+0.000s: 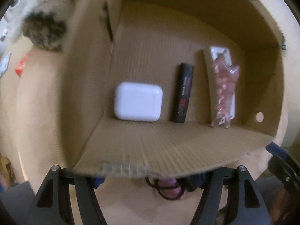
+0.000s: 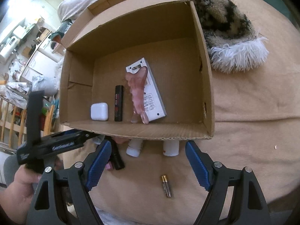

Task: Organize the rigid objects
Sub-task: 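Grasp the white charger with the left tool while the right tool grasps the battery, then lower the charger and battery into the box and open both tools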

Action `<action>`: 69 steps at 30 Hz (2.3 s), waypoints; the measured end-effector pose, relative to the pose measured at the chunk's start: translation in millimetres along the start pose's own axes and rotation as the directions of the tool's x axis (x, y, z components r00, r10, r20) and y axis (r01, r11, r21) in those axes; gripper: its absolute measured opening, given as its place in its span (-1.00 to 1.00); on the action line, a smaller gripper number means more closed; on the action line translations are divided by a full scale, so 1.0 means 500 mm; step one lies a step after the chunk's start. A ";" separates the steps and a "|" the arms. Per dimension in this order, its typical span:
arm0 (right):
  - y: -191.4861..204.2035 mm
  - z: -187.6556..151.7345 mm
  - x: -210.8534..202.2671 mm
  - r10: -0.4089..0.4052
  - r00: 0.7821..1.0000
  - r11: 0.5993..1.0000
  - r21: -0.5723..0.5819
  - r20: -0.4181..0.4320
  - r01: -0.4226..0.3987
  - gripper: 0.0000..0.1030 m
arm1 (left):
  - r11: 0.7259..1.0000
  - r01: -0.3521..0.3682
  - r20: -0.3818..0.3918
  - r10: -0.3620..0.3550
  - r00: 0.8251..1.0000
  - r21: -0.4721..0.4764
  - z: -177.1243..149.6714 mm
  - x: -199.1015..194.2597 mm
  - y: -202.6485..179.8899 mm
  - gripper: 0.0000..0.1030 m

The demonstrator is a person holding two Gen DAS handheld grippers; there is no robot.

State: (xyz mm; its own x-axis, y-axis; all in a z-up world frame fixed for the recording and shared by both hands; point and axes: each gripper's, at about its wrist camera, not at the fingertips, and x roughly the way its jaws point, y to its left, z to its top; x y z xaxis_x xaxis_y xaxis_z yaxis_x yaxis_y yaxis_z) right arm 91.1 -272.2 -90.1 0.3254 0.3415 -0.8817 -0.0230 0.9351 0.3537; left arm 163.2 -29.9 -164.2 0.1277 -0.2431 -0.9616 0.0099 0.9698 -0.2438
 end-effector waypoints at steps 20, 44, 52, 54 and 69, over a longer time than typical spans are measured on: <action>-0.019 -0.046 0.095 -0.075 0.959 0.996 -0.057 -0.275 0.062 -0.01 | 0.984 -0.161 0.016 0.162 0.987 -0.071 -0.027 -0.032 0.037 0.14; 0.047 -0.072 0.078 -0.147 0.970 0.965 -0.242 -0.195 0.098 -0.79 | 0.964 -0.255 0.079 0.260 0.962 -0.071 -0.065 -0.079 0.044 0.14; 0.050 -0.041 -0.009 -0.047 0.999 0.980 -0.192 -0.017 0.043 -0.79 | 0.962 -0.257 0.156 0.268 0.951 -0.092 -0.099 -0.142 0.035 0.14; 0.043 -0.027 -0.031 -0.016 0.999 0.981 -0.192 0.029 0.022 -0.79 | 0.960 -0.267 0.198 0.278 0.940 -0.082 -0.097 -0.173 0.021 0.14; 0.058 0.046 -0.108 0.047 0.968 0.989 -0.148 0.246 -0.010 -0.79 | 0.967 -0.252 0.369 0.224 0.902 0.029 -0.012 -0.292 -0.074 0.14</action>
State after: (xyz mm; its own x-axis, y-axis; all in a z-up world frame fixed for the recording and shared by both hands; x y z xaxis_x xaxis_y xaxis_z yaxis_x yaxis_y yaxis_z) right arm 94.6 -265.5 -25.0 0.5468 0.3510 -0.7601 -0.1661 0.9353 0.3124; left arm 138.0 -30.6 -15.4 0.4834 0.0062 -0.8754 0.0057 0.9999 0.0102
